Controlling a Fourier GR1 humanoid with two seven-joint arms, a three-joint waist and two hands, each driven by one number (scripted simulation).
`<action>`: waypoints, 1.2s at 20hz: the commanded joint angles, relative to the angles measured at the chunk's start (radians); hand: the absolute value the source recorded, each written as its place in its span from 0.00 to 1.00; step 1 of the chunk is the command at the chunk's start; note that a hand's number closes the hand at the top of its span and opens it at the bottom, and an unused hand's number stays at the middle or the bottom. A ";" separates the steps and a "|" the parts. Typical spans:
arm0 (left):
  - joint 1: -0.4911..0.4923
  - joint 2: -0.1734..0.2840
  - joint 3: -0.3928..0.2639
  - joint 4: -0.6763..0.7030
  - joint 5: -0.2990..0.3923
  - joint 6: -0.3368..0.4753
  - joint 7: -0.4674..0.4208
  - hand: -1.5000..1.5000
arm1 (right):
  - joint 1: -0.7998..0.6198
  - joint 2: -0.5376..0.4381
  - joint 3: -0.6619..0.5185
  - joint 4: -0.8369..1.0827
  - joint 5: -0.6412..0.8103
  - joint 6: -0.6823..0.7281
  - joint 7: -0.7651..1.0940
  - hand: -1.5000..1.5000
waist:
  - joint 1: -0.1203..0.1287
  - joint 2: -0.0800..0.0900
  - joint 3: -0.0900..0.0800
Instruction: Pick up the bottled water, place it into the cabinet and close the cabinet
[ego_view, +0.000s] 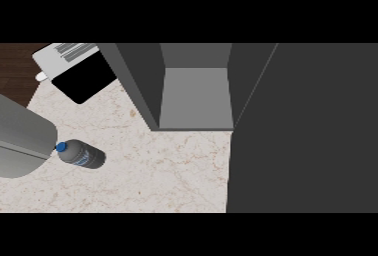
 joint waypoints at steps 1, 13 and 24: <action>0.127 -0.006 -0.037 -0.081 0.034 -0.010 -0.032 0.00 | 0.075 -0.003 -0.025 -0.101 -0.067 0.025 0.026 0.00 | 0.003 0.001 0.000; 0.180 -0.005 -0.028 -0.020 0.045 -0.037 -0.110 0.00 | 0.195 0.011 0.014 -0.151 -0.027 0.076 -0.038 0.00 | 0.000 0.001 0.000; 0.086 0.016 0.114 0.195 0.140 -0.058 -0.124 0.00 | 0.390 -0.007 -0.035 -0.199 -0.090 0.168 -0.156 0.00 | -0.010 0.002 -0.001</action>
